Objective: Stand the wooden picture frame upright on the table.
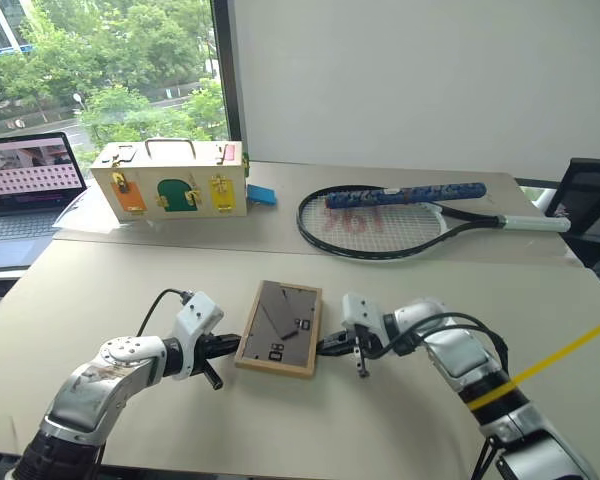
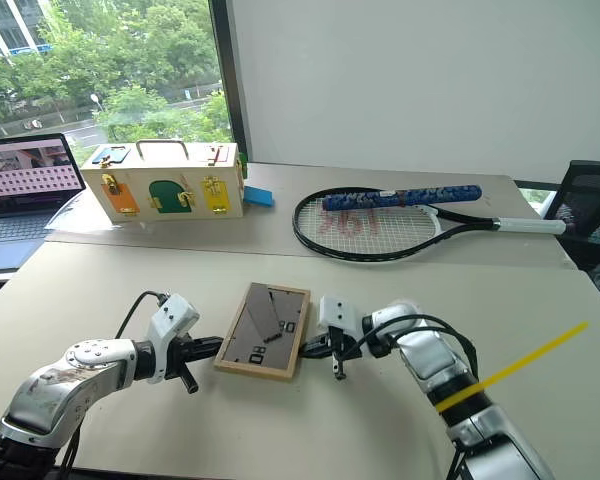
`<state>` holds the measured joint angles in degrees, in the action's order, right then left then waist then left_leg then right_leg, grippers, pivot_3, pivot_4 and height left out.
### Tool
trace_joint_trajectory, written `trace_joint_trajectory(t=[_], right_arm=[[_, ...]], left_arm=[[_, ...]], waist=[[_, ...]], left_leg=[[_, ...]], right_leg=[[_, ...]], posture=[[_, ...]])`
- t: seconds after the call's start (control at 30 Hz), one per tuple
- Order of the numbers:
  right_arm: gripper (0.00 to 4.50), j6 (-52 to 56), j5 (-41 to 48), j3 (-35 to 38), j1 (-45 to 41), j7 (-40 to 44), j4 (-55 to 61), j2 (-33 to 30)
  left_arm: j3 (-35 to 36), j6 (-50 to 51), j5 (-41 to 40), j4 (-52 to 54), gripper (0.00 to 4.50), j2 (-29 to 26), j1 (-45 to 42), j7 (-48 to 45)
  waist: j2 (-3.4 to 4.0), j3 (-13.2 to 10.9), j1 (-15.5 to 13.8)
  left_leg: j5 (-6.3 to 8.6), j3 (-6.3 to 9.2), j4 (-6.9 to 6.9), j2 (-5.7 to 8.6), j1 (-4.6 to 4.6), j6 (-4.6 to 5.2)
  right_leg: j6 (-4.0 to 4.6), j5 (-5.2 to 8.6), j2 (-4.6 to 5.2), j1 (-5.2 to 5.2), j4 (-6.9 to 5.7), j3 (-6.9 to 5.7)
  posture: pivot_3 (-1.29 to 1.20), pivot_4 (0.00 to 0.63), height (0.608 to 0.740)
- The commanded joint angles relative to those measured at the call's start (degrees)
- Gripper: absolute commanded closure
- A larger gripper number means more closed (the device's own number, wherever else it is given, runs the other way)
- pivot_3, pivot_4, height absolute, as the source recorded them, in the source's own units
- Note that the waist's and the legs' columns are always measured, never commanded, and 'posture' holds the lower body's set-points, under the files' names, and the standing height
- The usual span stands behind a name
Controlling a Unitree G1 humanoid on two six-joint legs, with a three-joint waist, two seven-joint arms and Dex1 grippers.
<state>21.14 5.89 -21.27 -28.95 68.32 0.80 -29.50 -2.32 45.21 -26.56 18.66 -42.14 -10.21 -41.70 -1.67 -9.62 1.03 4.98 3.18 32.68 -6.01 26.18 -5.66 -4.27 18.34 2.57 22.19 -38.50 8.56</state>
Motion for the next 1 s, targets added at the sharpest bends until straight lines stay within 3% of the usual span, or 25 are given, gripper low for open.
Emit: trace_joint_trajectory(t=[0.03, 0.3, 0.5, 0.6, 0.7, 0.8, 0.87, 0.9, 0.97, 1.0], right_arm=[[4.42, 3.5, 0.6, 1.5, 1.0, -2.6, 5.8, -1.0], [4.42, 1.8, -1.2, 2.4, -1.4, -4.3, 0.3, -3.8], [4.42, 2.8, -0.1, 1.3, -0.3, -2.3, 2.8, -4.8], [4.42, 2.2, -0.3, 3.1, 0.1, -1.9, 2.2, -7.1], [4.42, 1.6, 0.5, 5.9, 0.5, -1.3, 1.6, -10.3], [4.50, -1.2, 2.8, 9.0, 1.8, 0.3, 1.9, -13.0], [4.50, -3.0, 3.8, 10.2, 2.5, 1.9, 2.4, -14.2], [4.50, -4.4, 4.1, 10.5, 2.9, 2.5, 2.6, -14.5], [4.50, -6.8, 4.6, 10.9, 3.2, 3.0, 2.7, -14.3], [4.50, -8.2, 4.5, 10.8, 3.3, 3.0, 2.4, -14.0]], left_arm=[[-2.9, 1.3, -0.5, 2.0, 4.50, -1.2, 2.0, -3.2], [-2.7, 3.9, -3.0, 4.8, 4.50, -5.3, 5.2, -8.1], [-0.9, 2.6, -1.6, 2.4, 4.50, -4.9, 4.7, -6.2], [4.8, 4.4, -3.4, -0.3, 4.50, -4.5, 4.3, -4.1], [14.4, 12.1, -11.1, -0.8, 4.50, -2.0, 2.3, -1.0], [23.0, 25.8, -21.9, 4.5, 3.77, -0.4, -1.1, 3.9], [28.6, 34.9, -31.5, 2.5, 3.29, 1.6, -4.3, 5.0], [30.8, 39.0, -34.1, 0.7, 2.80, 2.5, -5.7, 5.8], [32.8, 45.7, -37.7, -3.1, 2.18, 3.1, -7.3, 8.3], [30.6, 46.9, -41.4, -5.0, 1.79, 0.5, -6.7, 9.0]], waist=[[0.00, 0.0, 0.0], [0.00, 0.0, 0.1], [-0.01, 0.0, -0.1], [-0.01, 0.0, -0.1], [-0.03, 0.0, 0.0], [-0.13, -0.1, -0.1], [-0.17, -0.1, -0.2], [-0.16, -0.1, -0.2], [-0.15, -0.1, 0.1], [-0.14, -0.1, 0.6]], left_leg=[[0.00, 0.00, 0.01, 0.00, 0.00, 0.00], [0.00, -0.02, 0.03, 0.00, 0.00, 0.00], [0.01, -0.02, 0.04, 0.00, -0.01, 0.01], [0.01, -0.02, 0.04, 0.00, -0.01, 0.01], [0.00, -0.01, 0.04, 0.00, -0.01, 0.01], [0.00, 0.00, 0.06, -0.01, 0.02, 0.01], [0.00, 0.03, 0.07, 0.00, 0.09, 0.01], [0.01, 0.04, 0.07, 0.00, 0.09, 0.02], [0.01, 0.04, 0.07, 0.00, 0.08, 0.03], [0.01, 0.05, 0.06, 0.00, 0.06, 0.03]], right_leg=[[0.00, 0.00, 0.00, -0.01, 0.00, 0.00], [0.00, 0.01, 0.01, -0.01, 0.02, 0.02], [0.00, 0.01, 0.02, -0.03, 0.05, 0.02], [0.00, 0.01, 0.01, -0.02, 0.05, 0.02], [-0.02, 0.02, 0.01, 0.00, 0.04, 0.01], [-0.15, 0.09, 0.01, 0.02, 0.04, 0.02], [-0.27, 0.16, 0.01, 0.02, 0.04, -0.01], [-0.27, 0.16, 0.01, 0.00, 0.04, -0.02], [-0.27, 0.16, 0.01, 0.00, 0.03, -0.02], [-0.27, 0.16, 0.00, 0.00, 0.03, -0.02]], posture=[[0.00, 0.150, 0.739], [0.00, 0.150, 0.739], [0.00, 0.150, 0.739], [0.00, 0.150, 0.739], [0.00, 0.150, 0.739], [0.00, 0.150, 0.739], [0.00, 0.150, 0.739], [0.00, 0.150, 0.739], [0.00, 0.150, 0.739], [0.00, 0.150, 0.739]])
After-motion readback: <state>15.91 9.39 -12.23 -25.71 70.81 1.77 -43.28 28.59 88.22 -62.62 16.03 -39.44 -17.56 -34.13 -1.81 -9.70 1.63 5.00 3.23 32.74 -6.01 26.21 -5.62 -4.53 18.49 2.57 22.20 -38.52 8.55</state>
